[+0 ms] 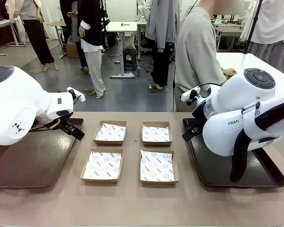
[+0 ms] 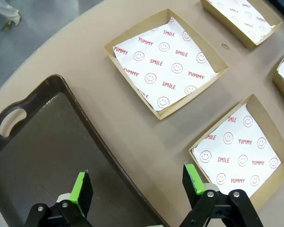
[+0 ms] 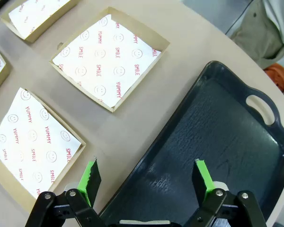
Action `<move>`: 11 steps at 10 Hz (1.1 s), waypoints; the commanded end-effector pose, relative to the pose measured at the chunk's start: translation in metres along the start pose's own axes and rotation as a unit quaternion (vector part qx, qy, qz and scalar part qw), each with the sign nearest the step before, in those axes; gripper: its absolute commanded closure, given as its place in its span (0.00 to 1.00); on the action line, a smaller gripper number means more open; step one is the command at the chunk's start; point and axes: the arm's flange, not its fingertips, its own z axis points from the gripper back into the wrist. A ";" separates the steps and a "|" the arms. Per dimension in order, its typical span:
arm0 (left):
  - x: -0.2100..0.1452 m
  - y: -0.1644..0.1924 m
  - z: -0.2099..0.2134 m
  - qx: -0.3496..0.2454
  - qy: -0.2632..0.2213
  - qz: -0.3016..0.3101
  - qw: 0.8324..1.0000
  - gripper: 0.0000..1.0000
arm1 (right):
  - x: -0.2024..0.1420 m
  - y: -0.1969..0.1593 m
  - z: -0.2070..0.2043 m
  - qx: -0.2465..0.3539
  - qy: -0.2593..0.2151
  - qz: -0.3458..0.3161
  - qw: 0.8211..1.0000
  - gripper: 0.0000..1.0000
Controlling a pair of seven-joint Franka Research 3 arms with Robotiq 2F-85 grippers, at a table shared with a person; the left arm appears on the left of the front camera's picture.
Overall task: Individually package the donuts and arrange them on the tray.
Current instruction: Pick up one Paper togo box.
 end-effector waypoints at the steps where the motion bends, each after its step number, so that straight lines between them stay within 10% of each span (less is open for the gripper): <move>1: 0.000 0.000 0.000 0.000 0.000 0.000 1.000 0.00 | 0.000 0.000 0.000 0.000 0.000 0.000 1.000 0.00; 7: 0.000 0.000 0.000 0.000 0.000 0.000 1.000 0.00 | 0.000 0.000 0.000 0.000 0.000 0.000 1.000 0.00; 11: -0.078 -0.021 0.083 -0.056 0.071 -0.028 0.996 0.00 | -0.080 0.032 0.094 0.039 0.073 0.023 0.996 0.00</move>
